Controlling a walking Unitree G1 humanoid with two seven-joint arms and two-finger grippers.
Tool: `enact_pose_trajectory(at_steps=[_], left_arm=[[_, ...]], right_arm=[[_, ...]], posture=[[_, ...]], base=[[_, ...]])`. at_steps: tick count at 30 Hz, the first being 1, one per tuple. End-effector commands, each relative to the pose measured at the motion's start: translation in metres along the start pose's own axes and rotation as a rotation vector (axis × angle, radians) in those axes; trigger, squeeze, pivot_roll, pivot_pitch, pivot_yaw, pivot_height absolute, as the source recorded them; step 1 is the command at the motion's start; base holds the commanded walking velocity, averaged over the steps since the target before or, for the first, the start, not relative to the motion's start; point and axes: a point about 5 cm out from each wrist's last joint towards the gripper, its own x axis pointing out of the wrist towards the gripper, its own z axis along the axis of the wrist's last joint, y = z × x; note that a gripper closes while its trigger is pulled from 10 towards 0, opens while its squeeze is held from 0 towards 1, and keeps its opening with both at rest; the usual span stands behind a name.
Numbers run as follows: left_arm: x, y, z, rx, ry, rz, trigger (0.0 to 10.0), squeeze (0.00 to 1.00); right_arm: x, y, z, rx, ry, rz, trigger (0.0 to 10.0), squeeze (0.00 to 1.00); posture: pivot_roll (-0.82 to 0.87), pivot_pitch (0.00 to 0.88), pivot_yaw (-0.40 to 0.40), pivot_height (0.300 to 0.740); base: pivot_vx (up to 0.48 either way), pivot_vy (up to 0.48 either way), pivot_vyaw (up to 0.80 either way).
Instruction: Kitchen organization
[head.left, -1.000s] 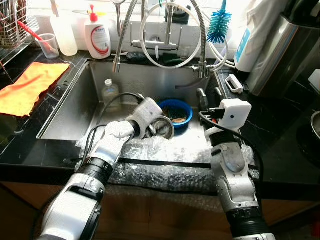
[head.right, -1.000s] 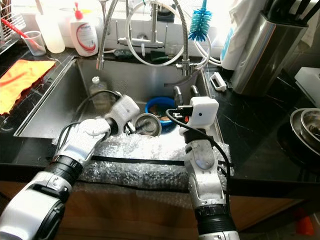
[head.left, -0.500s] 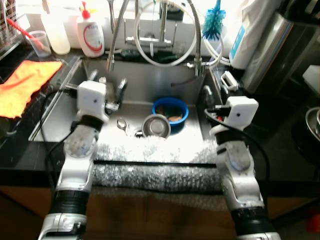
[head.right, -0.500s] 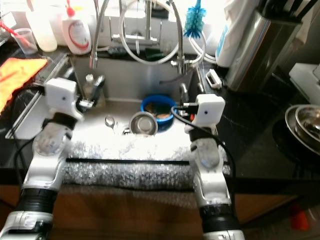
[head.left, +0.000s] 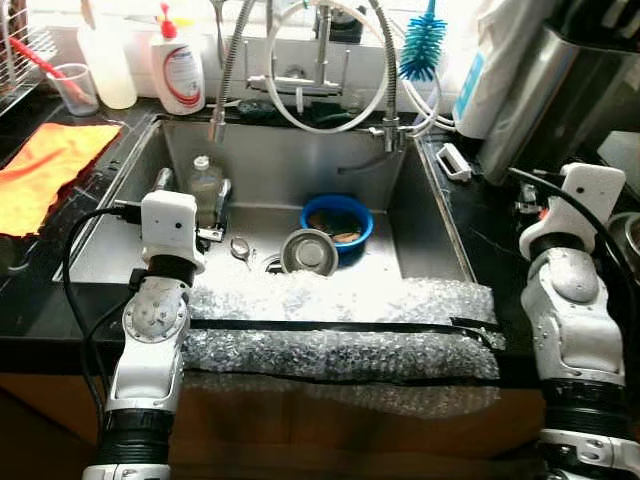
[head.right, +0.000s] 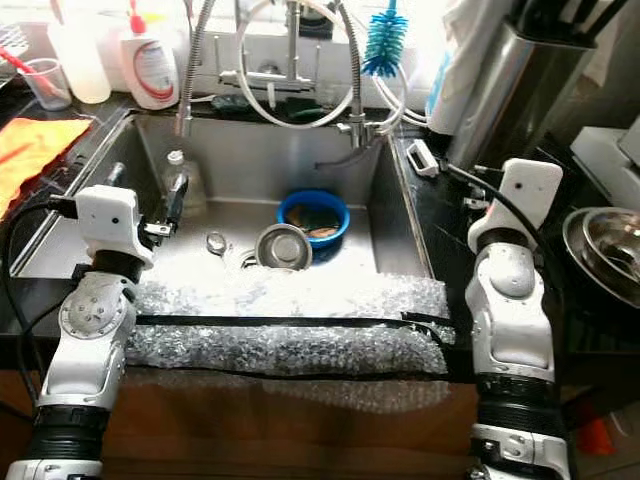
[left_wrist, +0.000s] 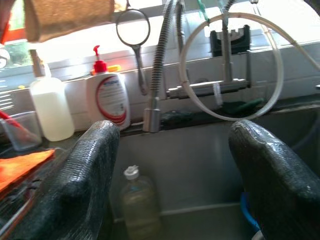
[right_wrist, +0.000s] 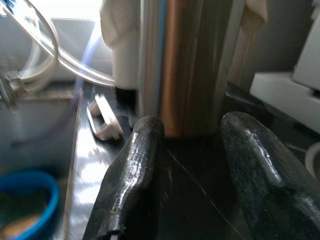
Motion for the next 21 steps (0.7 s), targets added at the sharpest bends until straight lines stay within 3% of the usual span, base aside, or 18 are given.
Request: enact_pose_trajectory(at_steps=[1,2,3,4,5,11,15,16,17,18,21], left_arm=[[0.004,-0.005,0.004,0.013,0.004,-0.015,10.0,0.0],[0.004,-0.005,0.003,0.014,0.01,-0.019,10.0,0.0],[0.004,-0.007,0.002,0.025,0.012,-0.031,10.0,0.0],[0.004,-0.007,0.002,0.025,0.012,-0.031,10.0,0.0],[0.005,-0.009,0.002,0.024,0.016,-0.039,10.0,0.0],[0.005,-0.014,0.003,0.014,0.021,-0.05,10.0,0.0],[0.006,-0.015,0.003,0.015,0.025,-0.057,10.0,0.0],[0.006,-0.016,0.003,0.016,0.028,-0.06,10.0,0.0],[0.006,-0.017,0.002,0.016,0.03,-0.063,10.0,0.0],[0.006,-0.017,0.002,0.012,0.033,-0.068,10.0,0.0],[0.006,-0.018,0.002,0.013,0.036,-0.075,10.0,0.0]], right_arm=[[0.002,-0.011,-0.009,-0.003,0.07,-0.015,10.0,0.0],[0.002,-0.012,-0.01,-0.005,0.08,-0.016,10.0,0.0],[0.003,-0.015,-0.013,-0.003,0.104,-0.013,10.0,0.78],[0.003,-0.015,-0.013,-0.003,0.104,-0.013,10.0,0.78],[0.003,-0.015,-0.015,0.006,0.141,-0.006,10.0,1.0],[0.004,-0.018,-0.016,0.021,0.194,0.016,10.0,1.0],[0.007,-0.029,-0.013,-0.003,0.202,-0.002,10.0,1.0],[0.007,-0.032,-0.013,-0.012,0.204,-0.008,10.0,0.78],[0.008,-0.035,-0.012,-0.017,0.207,-0.012,10.0,0.78],[0.008,-0.04,-0.011,-0.031,0.214,-0.025,10.0,0.0],[0.007,-0.046,-0.01,-0.045,0.225,-0.04,10.0,0.0]], posture=[[-0.02,0.0,-0.076,0.74],[-0.02,0.0,-0.076,0.74],[-0.02,0.0,-0.076,0.74],[-0.02,0.0,-0.076,0.74],[-0.02,0.0,-0.076,0.74],[-0.02,0.0,-0.078,0.74],[-0.03,0.0,-0.075,0.74],[-0.03,0.0,-0.076,0.74],[-0.03,0.0,-0.076,0.74],[-0.03,0.0,-0.075,0.74],[-0.04,0.0,-0.073,0.74]], base=[[0.0,0.0,0.0],[0.0,0.0,0.0],[0.0,0.0,0.0],[0.0,0.0,0.0],[0.0,0.0,0.0],[0.0,0.0,0.0],[0.0,0.0,0.0],[0.0,0.0,0.0],[0.0,0.0,0.0],[0.0,0.0,0.0],[0.0,0.0,0.0]])
